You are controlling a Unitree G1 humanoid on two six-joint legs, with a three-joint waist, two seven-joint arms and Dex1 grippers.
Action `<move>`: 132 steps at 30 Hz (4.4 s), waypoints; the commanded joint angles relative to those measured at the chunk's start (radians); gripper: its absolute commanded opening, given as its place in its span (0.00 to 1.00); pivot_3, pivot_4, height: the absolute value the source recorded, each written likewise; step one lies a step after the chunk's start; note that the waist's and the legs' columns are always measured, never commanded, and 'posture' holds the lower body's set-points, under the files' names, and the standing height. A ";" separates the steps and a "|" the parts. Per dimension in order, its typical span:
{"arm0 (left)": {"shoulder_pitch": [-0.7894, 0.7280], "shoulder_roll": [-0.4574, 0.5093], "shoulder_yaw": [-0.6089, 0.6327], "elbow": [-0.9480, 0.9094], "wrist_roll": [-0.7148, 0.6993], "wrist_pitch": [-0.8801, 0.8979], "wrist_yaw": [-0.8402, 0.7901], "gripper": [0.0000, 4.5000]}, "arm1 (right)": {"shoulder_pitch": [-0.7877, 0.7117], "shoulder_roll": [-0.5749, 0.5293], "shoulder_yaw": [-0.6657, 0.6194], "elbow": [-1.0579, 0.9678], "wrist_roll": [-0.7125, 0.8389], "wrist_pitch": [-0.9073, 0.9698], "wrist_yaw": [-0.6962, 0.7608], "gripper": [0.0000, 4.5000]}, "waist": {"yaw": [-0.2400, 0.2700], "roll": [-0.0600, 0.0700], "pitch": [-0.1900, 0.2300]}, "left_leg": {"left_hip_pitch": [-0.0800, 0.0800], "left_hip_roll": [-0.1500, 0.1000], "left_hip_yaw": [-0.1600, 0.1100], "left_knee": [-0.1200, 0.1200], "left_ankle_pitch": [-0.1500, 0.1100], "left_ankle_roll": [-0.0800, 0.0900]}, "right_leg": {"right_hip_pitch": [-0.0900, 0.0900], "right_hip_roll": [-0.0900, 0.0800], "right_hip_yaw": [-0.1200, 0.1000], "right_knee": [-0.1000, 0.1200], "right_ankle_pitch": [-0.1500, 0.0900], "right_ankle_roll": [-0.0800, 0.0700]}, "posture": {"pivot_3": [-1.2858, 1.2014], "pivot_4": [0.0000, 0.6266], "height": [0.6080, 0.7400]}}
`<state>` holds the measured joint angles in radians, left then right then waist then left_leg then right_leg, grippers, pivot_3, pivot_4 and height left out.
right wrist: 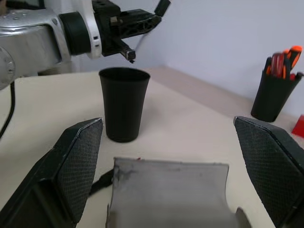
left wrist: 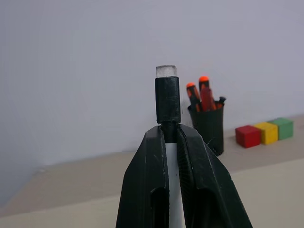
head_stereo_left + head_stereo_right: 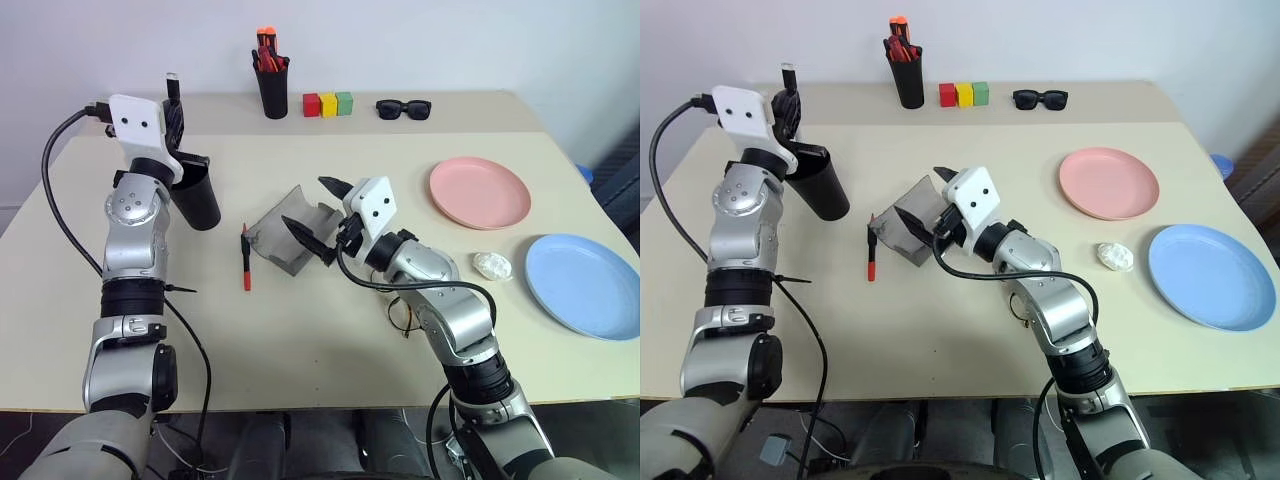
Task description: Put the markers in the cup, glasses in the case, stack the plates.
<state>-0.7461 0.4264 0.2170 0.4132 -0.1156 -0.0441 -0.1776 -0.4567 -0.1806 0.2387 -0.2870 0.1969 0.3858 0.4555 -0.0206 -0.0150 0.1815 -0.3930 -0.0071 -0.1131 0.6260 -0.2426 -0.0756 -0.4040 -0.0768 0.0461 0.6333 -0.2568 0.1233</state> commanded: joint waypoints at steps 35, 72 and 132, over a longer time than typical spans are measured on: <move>0.119 -0.043 -0.007 -0.298 -0.105 0.042 -0.052 0.68 | -0.006 0.002 0.002 -0.029 -0.004 -0.023 0.031 1.00 | 0.001 0.000 0.000 | 0.000 0.000 0.000 0.000 0.000 0.000 | 0.000 0.000 0.000 0.001 0.000 0.000 | 0.52 0.24 1.00; 0.319 -0.137 -0.071 -0.817 -0.188 1.447 0.203 0.25 | 0.130 -0.310 -0.052 -0.228 0.078 0.106 0.231 1.00 | -0.017 -0.002 0.003 | 0.002 0.000 -0.001 0.003 0.000 0.000 | 0.004 0.001 0.001 -0.001 -0.001 0.000 | 0.52 0.24 1.00; 0.146 0.015 0.102 -0.839 -0.176 0.709 -0.095 0.01 | -0.038 -0.166 -0.024 -0.099 0.016 0.045 0.128 1.00 | -0.016 -0.002 0.004 | 0.001 0.000 -0.001 0.001 0.003 -0.005 | 0.002 0.000 0.001 -0.002 -0.001 -0.006 | 0.52 0.24 1.00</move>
<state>-0.5541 0.4439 0.2727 -0.4539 -0.3238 0.7816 -0.3173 -0.4637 -0.3712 0.2382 -0.3799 0.2158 0.4621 0.6112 -0.0362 -0.0172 0.1855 -0.3923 -0.0070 -0.1138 0.6279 -0.2397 -0.0804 -0.4020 -0.0769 0.0467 0.6313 -0.2572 0.1176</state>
